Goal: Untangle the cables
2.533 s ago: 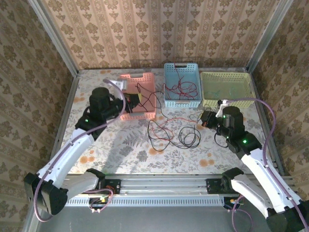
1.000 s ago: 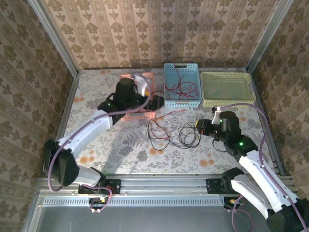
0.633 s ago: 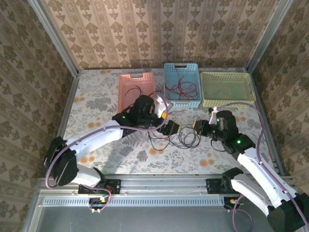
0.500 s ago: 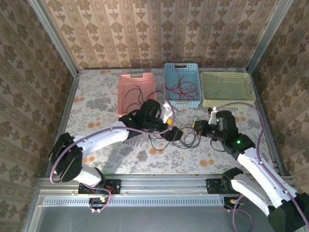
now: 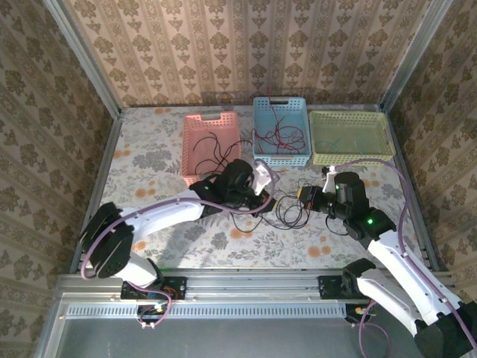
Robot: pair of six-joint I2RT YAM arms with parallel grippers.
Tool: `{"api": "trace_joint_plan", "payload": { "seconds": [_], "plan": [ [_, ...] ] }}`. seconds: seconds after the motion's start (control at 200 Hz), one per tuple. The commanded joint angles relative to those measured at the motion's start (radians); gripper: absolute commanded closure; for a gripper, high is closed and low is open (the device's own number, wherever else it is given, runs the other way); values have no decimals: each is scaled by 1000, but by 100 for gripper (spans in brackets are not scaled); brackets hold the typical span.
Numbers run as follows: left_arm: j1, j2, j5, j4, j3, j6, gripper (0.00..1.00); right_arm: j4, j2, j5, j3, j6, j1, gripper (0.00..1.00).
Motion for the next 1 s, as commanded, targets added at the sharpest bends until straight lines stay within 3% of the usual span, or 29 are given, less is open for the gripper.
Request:
{"api": "trace_joint_plan", "payload": {
  "seconds": [0.0,0.22,0.405,0.495,0.525,0.69,0.81,0.995],
  "plan": [
    [41,-101,-97,28,-45,-3,100,-12,-11,26,8,-23,4,96],
    [79,-257,-139,-36,-43,12,100,6,0,57,-21,-23,3,86],
    [103,-348,-144,-108,15,26,100,25,21,75,-42,-18,1,89],
    [111,-375,-156,-137,50,35,100,25,38,94,-48,-17,0,67],
    [115,-383,-162,-150,64,35,100,27,44,98,-51,-16,-1,64],
    [155,-413,-159,-179,122,29,100,34,84,146,-78,-8,-19,65],
    [191,-409,-159,-236,187,43,100,50,108,149,-94,-6,-32,72],
    [270,-383,-144,-277,272,67,100,66,99,133,-109,8,-60,63]
  ]
}}
